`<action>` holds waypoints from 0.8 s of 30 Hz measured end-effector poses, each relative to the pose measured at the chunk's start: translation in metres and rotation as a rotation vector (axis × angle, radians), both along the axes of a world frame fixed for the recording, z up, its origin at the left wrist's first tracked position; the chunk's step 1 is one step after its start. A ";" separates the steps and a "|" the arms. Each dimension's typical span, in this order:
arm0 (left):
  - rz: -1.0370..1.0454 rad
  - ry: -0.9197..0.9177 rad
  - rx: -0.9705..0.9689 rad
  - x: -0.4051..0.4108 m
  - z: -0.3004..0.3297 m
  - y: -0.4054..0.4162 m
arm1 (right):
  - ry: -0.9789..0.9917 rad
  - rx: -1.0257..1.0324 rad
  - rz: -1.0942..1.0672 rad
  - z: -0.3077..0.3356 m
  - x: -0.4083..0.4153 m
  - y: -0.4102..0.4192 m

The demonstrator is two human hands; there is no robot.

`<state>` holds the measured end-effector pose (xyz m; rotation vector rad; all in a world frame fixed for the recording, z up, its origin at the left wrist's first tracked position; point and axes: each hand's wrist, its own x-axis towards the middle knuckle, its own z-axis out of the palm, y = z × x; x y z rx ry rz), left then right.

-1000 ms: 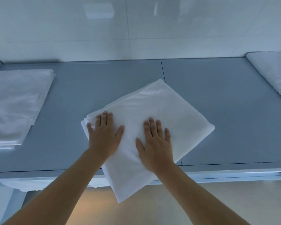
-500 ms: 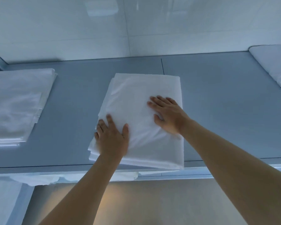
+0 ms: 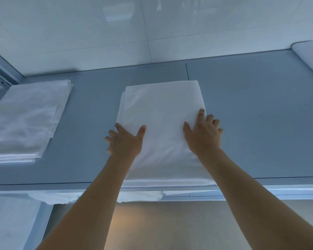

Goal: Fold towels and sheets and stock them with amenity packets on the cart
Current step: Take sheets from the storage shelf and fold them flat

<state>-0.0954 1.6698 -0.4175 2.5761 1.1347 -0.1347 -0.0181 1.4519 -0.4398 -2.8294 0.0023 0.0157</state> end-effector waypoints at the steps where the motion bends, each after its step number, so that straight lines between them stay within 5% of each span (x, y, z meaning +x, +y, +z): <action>1: 0.016 -0.024 -0.033 0.003 -0.001 -0.002 | 0.008 0.017 -0.008 0.000 -0.002 0.002; 8: -0.019 -0.197 -0.183 0.000 0.004 0.020 | 0.028 0.162 -0.021 0.007 -0.015 0.001; 24: -0.208 -0.501 -0.013 -0.057 0.030 0.117 | -0.080 0.245 0.010 0.038 -0.088 0.121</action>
